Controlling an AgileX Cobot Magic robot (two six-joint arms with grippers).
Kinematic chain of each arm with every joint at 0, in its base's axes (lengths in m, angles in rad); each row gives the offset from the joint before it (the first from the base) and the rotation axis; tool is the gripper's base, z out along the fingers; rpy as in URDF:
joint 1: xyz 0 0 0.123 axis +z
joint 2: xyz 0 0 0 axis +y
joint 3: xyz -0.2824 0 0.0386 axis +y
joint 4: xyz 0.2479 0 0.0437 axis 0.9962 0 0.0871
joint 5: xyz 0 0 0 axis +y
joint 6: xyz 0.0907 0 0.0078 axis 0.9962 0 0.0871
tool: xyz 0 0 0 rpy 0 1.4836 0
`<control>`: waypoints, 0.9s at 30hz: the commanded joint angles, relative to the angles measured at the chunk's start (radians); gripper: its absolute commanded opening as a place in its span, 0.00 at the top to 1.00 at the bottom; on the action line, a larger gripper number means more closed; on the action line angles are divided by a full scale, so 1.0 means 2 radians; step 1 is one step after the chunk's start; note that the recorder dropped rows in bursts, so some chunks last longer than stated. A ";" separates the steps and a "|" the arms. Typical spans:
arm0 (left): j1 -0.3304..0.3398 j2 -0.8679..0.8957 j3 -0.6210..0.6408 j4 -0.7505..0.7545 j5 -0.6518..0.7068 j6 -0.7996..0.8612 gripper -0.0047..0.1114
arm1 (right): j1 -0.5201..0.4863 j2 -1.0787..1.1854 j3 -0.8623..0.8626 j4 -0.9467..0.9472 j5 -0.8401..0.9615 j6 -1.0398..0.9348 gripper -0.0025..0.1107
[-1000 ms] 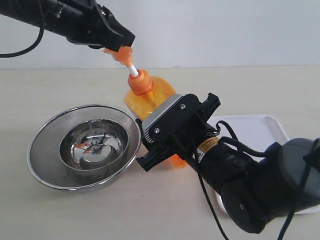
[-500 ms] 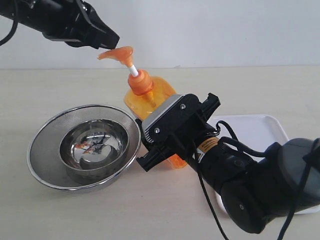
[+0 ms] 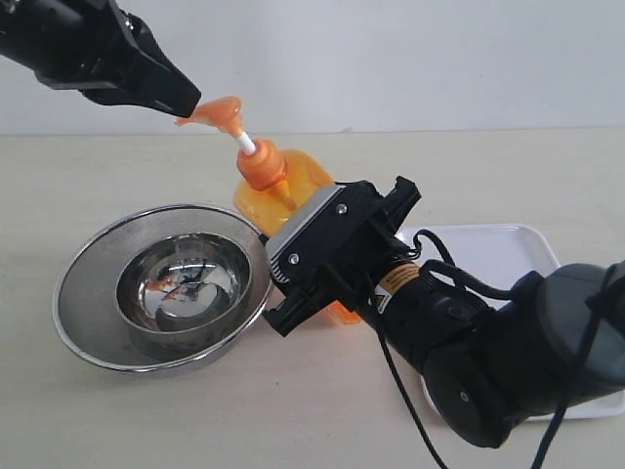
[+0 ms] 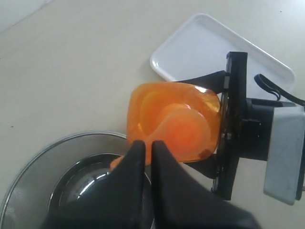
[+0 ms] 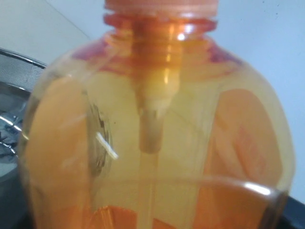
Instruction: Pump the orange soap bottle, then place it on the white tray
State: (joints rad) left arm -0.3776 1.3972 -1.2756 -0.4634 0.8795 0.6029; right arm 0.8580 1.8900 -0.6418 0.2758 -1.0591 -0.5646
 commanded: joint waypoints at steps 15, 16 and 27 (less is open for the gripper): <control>-0.002 0.024 -0.002 0.033 -0.054 -0.038 0.92 | 0.001 -0.005 -0.005 -0.008 0.002 -0.009 0.98; -0.002 0.024 -0.002 0.032 -0.051 -0.038 0.92 | 0.001 -0.005 -0.005 -0.008 0.002 -0.009 0.98; -0.002 0.019 -0.002 0.032 -0.015 -0.047 0.92 | 0.001 -0.005 -0.005 -0.008 0.003 -0.009 0.98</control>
State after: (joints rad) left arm -0.3776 1.4452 -1.2756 -0.3876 0.8331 0.5264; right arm 0.8580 1.8900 -0.6457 0.2629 -1.0481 -0.5766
